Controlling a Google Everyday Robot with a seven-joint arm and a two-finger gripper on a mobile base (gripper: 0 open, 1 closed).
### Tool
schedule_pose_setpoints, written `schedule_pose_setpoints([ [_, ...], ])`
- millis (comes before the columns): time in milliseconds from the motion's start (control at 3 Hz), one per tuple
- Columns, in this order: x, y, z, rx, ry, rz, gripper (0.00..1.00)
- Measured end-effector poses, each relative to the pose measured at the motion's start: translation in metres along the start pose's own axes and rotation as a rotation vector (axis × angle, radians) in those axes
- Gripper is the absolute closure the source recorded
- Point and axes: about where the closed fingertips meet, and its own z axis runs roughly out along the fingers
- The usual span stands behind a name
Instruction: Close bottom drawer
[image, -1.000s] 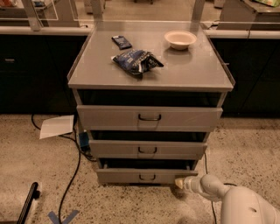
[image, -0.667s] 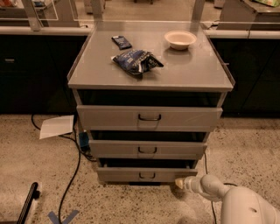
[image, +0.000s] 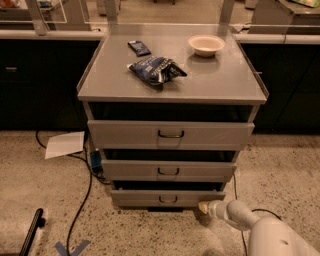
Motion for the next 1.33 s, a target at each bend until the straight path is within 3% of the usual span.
schedule_pose_setpoints([
  [333, -0.013, -0.009, 0.010, 0.012, -0.030, -0.023, 1.00],
  [1000, -0.011, -0.010, 0.008, 0.017, -0.037, -0.024, 1.00],
  [1333, -0.003, -0.011, 0.008, -0.007, -0.011, -0.012, 1.00],
])
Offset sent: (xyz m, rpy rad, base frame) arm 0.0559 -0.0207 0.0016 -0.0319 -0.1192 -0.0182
